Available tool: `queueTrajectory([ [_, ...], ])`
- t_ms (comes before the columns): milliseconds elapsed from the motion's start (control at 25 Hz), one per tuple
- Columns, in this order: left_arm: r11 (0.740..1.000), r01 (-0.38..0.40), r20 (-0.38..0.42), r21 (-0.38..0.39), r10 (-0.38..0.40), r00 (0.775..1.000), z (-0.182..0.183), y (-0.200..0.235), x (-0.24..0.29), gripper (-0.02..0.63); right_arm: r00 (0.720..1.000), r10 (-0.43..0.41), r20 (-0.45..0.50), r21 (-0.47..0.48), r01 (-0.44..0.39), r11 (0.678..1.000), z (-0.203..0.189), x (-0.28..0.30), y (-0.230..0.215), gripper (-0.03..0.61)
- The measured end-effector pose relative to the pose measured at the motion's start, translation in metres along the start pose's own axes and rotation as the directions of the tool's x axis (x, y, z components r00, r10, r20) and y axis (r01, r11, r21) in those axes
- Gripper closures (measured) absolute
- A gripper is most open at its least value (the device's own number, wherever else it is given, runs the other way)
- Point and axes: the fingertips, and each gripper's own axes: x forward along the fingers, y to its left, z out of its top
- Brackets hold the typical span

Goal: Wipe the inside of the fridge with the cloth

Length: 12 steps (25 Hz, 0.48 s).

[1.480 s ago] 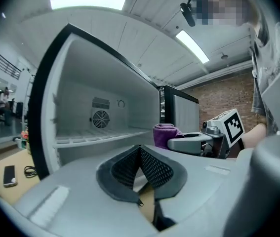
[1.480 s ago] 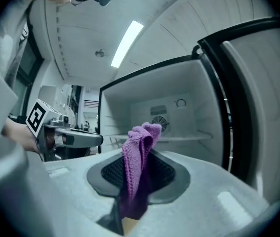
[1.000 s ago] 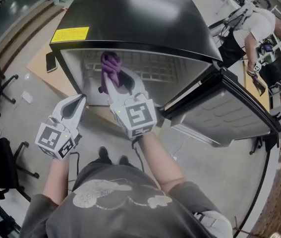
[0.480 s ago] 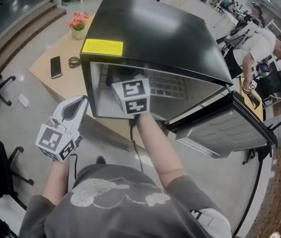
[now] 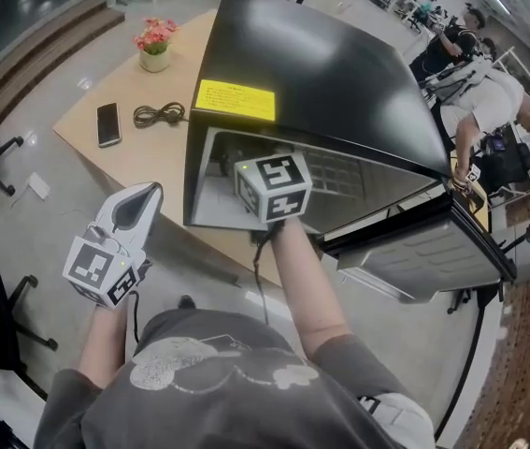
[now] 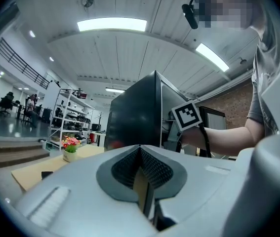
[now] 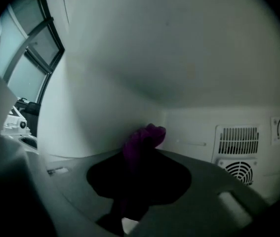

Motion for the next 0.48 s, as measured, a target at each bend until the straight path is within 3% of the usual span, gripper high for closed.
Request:
queueTrajectory([
  [480, 1.000, 0.008, -0.025, 0.010, -0.008, 1.000, -0.007, -0.032, 0.000, 0.597, 0.983, 0.146, 0.113, 0.046, -0.152, 0.987, 0.002, -0.064, 0.054, 0.497],
])
